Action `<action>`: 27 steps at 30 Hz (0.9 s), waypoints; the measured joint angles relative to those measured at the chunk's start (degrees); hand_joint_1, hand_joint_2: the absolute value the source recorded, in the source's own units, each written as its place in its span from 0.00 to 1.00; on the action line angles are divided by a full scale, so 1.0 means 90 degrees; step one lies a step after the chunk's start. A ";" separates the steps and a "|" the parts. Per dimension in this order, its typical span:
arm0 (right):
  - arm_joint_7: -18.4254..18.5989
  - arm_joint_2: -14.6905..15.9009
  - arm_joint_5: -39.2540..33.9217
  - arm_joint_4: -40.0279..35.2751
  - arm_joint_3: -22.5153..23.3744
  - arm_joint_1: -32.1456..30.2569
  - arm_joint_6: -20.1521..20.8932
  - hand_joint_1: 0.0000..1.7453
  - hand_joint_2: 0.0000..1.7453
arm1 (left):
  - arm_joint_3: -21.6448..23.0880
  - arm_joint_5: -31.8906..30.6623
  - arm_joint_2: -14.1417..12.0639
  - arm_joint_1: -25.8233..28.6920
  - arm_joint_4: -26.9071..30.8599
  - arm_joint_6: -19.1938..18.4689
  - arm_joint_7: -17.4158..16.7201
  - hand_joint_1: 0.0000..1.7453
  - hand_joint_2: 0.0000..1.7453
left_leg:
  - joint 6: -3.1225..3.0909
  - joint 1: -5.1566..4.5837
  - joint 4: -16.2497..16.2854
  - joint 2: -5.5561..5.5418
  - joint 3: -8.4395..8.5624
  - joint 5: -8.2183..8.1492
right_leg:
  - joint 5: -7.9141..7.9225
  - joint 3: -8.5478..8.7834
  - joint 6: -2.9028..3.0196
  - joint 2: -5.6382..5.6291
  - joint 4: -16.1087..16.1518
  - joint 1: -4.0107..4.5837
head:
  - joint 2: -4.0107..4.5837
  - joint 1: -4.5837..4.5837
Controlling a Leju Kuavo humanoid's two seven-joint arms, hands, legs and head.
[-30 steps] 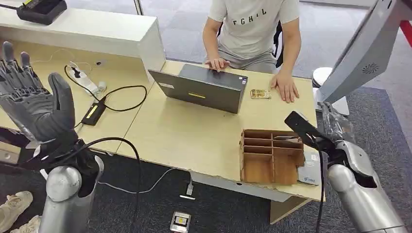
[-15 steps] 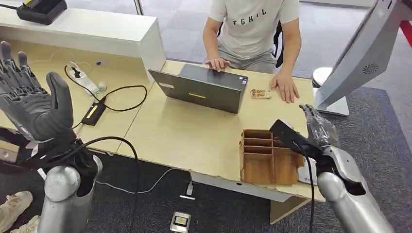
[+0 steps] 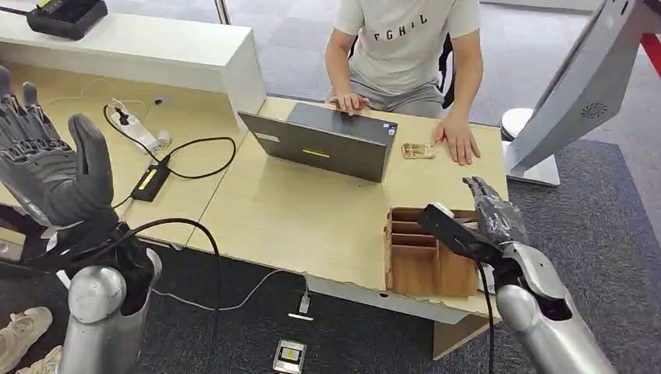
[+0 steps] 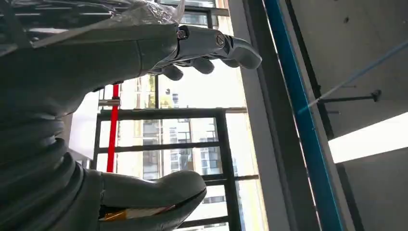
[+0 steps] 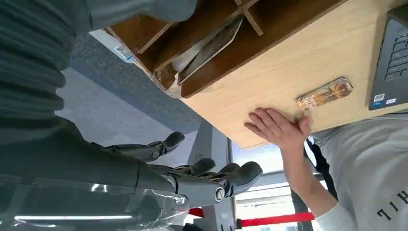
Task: Pass the card to the sensor for recognition and then transmit it.
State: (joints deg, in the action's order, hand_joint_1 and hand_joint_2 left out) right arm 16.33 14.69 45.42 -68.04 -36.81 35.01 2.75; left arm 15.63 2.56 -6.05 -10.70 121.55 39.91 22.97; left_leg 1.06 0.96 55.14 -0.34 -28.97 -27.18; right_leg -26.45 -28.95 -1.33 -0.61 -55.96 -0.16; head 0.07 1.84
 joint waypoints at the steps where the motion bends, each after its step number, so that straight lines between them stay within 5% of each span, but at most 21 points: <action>1: -0.0002 -0.0005 0.0002 0.0000 -0.0017 0.0001 0.0000 0.42 1.00 | -0.0002 -0.0005 0.0000 0.0000 0.0002 0.0000 0.0000 0.00 1.00 | 0.0000 0.0000 0.0000 0.0000 0.0000 0.0000 | 0.0000 0.0001 0.0000 0.0000 0.0000 0.0000 | 0.0000 0.0000; 3: -0.0017 -0.0027 0.0002 0.0007 -0.0049 0.0001 0.0017 0.55 1.00 | -0.0007 -0.0032 0.0000 0.0000 0.0005 0.0000 0.0000 0.00 1.00 | 0.0000 0.0000 0.0000 0.0000 -0.0001 0.0000 | 0.0000 0.0001 0.0000 0.0000 0.0000 0.0000 | 0.0000 0.0000; 5: -0.0036 -0.0049 0.0022 0.0049 -0.0085 0.0006 0.0017 0.86 1.00 | -0.0015 -0.0051 0.0000 0.0001 0.0019 0.0000 -0.0002 0.00 1.00 | 0.0000 0.0000 0.0000 -0.0001 -0.0002 0.0000 | 0.0000 0.0000 0.0000 0.0000 0.0000 0.0000 | 0.0000 0.0000; 9: -0.0097 -0.0100 0.0049 0.0202 -0.0163 0.0078 -0.0068 0.96 1.00 | -0.0036 -0.0083 0.0000 0.0002 0.0053 0.0000 -0.0017 0.00 1.00 | 0.0000 0.0000 0.0000 -0.0001 -0.0002 0.0000 | 0.0000 0.0000 0.0000 0.0000 0.0000 0.0000 | 0.0000 0.0002; 14: -0.0153 -0.0175 0.0058 0.0466 -0.0218 0.0249 -0.0165 0.93 1.00 | -0.0073 -0.0124 0.0002 0.0021 0.0070 0.0000 -0.0015 0.00 1.00 | 0.0000 0.0000 0.0000 -0.0001 -0.0002 0.0000 | 0.0000 0.0001 0.0000 0.0001 -0.0001 0.0000 | 0.0000 0.0000; 17: -0.0219 -0.0228 0.0058 0.0699 -0.0253 0.0339 -0.0214 0.88 1.00 | -0.0122 -0.0172 0.0007 0.0078 0.0114 0.0000 -0.0005 0.00 1.00 | 0.0000 0.0000 0.0000 -0.0001 -0.0002 0.0000 | 0.0000 0.0001 0.0000 0.0000 -0.0001 0.0000 | 0.0000 0.0000; 21: -0.0277 -0.0304 0.0075 0.0918 -0.0318 0.0388 -0.0236 0.03 1.00 | -0.0170 -0.0219 0.0010 0.0146 0.0170 0.0000 -0.0002 0.00 1.00 | 0.0000 0.0000 0.0000 -0.0001 -0.0002 0.0000 | 0.0000 0.0000 0.0000 0.0001 -0.0001 0.0000 | 0.0000 0.0000; 27: -0.0323 -0.0410 0.0100 0.1180 -0.0384 0.0508 -0.0287 0.00 1.00 | -0.0245 -0.0238 0.0019 0.0206 0.0216 0.0000 -0.0002 0.00 1.00 | 0.0000 0.0000 0.0000 0.0000 0.0000 0.0000 | 0.0000 0.0002 0.0000 0.0001 0.0000 0.0000 | 0.0000 0.0000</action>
State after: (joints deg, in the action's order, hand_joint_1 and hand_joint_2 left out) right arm 13.42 10.99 46.31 -57.42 -40.26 39.58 0.18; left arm 13.42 0.42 -5.88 -8.85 123.49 39.91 22.95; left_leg 1.06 0.96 55.14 -0.34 -28.97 -27.18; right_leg -26.45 -28.93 -1.33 -0.60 -55.97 -0.15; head 0.07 1.84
